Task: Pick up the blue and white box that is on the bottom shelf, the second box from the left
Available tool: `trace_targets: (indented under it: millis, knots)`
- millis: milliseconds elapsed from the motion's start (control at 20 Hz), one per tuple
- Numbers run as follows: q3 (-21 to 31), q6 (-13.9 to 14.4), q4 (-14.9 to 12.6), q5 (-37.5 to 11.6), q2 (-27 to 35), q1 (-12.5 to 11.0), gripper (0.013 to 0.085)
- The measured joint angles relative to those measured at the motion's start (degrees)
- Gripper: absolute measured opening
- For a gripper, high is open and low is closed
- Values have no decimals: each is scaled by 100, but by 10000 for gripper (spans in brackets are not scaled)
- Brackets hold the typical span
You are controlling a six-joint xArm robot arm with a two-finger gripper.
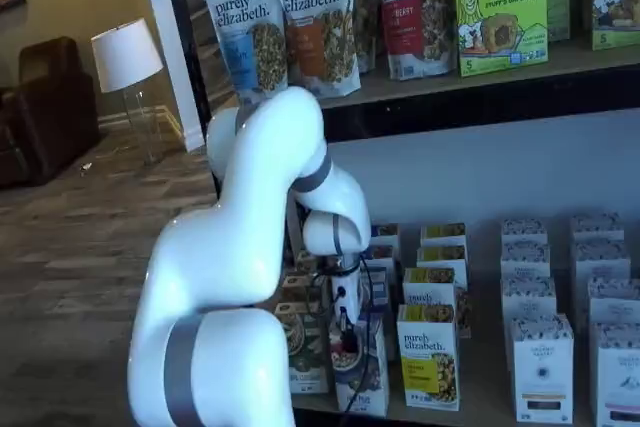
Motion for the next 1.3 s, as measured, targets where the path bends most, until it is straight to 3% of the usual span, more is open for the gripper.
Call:
trace_targets:
  millis: [800, 1100, 1300]
  knots:
    - [1464, -50, 219, 3, -1293, 146, 450]
    - [2236, 99, 168, -143, -1924, 255, 450]
    - [2769, 368, -44, -297, -2342, 339, 450]
